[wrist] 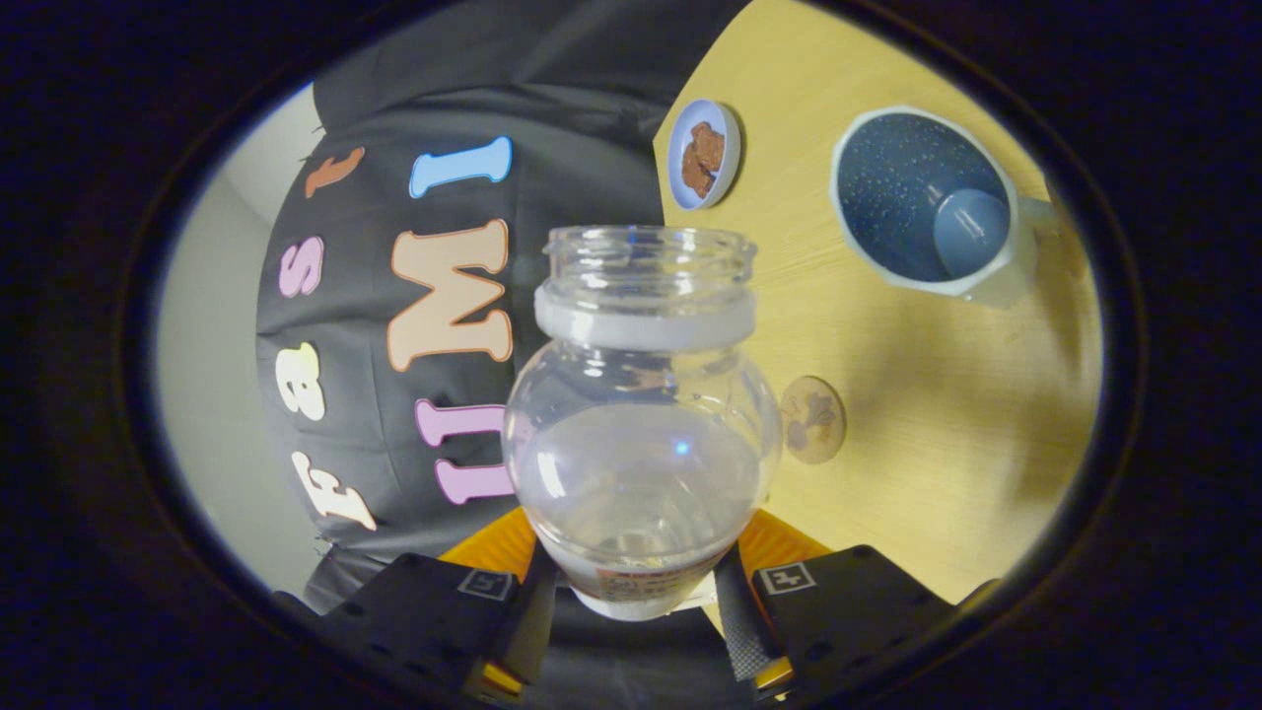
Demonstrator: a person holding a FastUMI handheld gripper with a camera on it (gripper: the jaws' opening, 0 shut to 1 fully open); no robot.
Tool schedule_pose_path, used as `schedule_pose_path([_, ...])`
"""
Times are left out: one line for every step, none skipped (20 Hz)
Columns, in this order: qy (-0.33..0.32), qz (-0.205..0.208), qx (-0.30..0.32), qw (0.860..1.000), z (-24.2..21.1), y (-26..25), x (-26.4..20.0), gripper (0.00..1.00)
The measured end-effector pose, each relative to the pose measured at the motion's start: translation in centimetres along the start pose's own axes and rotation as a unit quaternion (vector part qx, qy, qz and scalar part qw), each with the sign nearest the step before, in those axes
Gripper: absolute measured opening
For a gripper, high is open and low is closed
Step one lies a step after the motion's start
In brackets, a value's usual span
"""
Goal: Take the bottle from table, then pour the juice into the cup, finally place the bottle on the coaster
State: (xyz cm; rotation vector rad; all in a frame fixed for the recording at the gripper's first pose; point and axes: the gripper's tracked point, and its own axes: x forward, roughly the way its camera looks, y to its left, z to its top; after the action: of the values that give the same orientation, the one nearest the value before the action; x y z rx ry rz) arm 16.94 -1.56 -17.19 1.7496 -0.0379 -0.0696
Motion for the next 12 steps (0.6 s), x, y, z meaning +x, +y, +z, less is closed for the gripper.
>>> schedule_pose_path([0.002, 0.003, 0.008, 1.000, -0.1, 0.4, -0.1, 0.75])
schedule_pose_path([0.003, 0.008, 0.014, 1.000, -0.1, 0.6, -0.2, 0.75])
schedule_pose_path([0.004, 0.012, 0.022, 1.000, -0.1, 1.0, -0.1, 0.74])
schedule_pose_path([0.005, 0.016, 0.029, 0.999, -0.1, 1.2, 0.0, 0.74])
schedule_pose_path([0.006, 0.019, 0.036, 0.999, -0.1, 1.5, -0.2, 0.74])
schedule_pose_path([0.006, 0.021, 0.042, 0.999, 0.0, 1.7, -0.2, 0.74])
schedule_pose_path([0.006, 0.023, 0.048, 0.999, 0.0, 1.8, -0.2, 0.74])
schedule_pose_path([0.007, 0.023, 0.055, 0.998, 0.0, 2.0, -0.3, 0.74])
schedule_pose_path([0.009, 0.022, 0.062, 0.998, -0.1, 2.0, -0.3, 0.74])
schedule_pose_path([0.010, 0.022, 0.069, 0.997, -0.1, 2.2, -0.5, 0.75])
schedule_pose_path([0.011, 0.025, 0.076, 0.997, -0.2, 2.4, -0.7, 0.75])
schedule_pose_path([0.013, 0.027, 0.080, 0.996, -0.3, 2.5, -0.8, 0.75])
